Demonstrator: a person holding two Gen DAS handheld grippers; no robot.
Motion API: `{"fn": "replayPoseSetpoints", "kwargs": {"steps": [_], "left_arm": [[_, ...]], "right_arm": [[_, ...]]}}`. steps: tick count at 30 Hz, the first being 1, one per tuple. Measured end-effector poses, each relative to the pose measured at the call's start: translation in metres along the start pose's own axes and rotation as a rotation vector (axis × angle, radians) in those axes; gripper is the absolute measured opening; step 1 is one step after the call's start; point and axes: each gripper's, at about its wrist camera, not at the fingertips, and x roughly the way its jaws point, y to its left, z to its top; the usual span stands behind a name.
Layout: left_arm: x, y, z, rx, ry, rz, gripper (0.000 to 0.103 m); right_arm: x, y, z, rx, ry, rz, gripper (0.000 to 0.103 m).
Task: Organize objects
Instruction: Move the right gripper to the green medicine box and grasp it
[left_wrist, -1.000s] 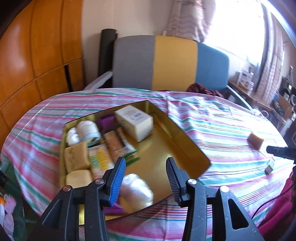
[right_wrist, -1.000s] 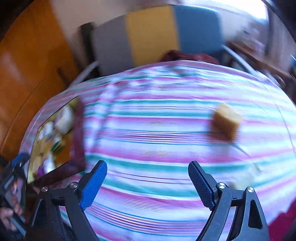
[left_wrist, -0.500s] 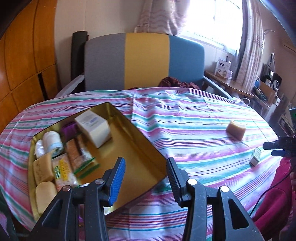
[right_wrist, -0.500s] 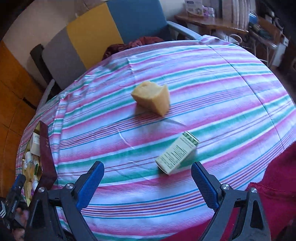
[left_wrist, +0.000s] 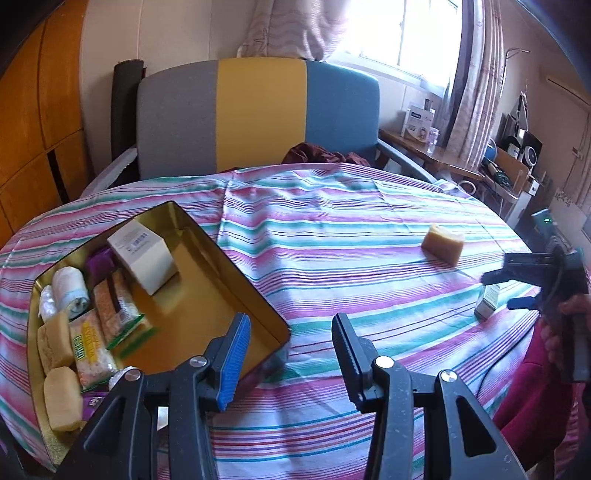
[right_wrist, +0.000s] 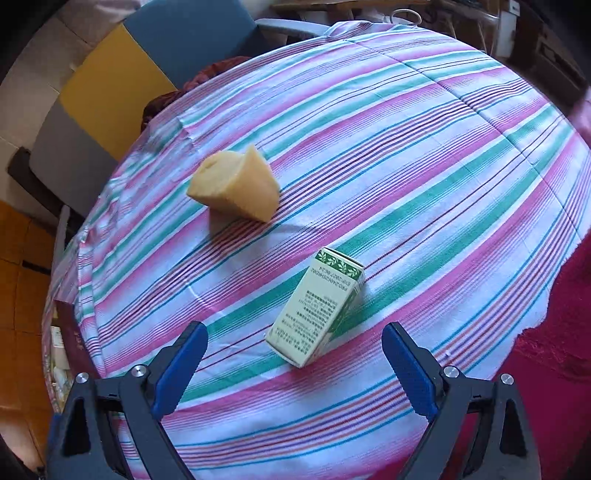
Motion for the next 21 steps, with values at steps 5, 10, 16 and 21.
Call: {"fn": "replayPoseSetpoints", "kwargs": {"steps": [5,10,16,21], "left_arm": [[0.003,-0.013,0.005,0.029,0.01,-0.018,0.046],[0.018,-0.03,0.012,0.043,0.059,-0.059,0.046],[0.047,-0.054,0.025,0.022,0.131,-0.129,0.046],[0.076,-0.081,0.04,0.003,0.197,-0.217,0.046]], "right_arm": [[0.025,0.012,0.003,-0.097,0.03,-0.07,0.03],[0.009,0.013,0.007,-0.15,-0.089,-0.101,0.03],[0.008,0.006,0.012,-0.13,-0.13,-0.126,0.03],[0.018,-0.008,0.018,-0.059,-0.077,-0.114,0.03]]}}
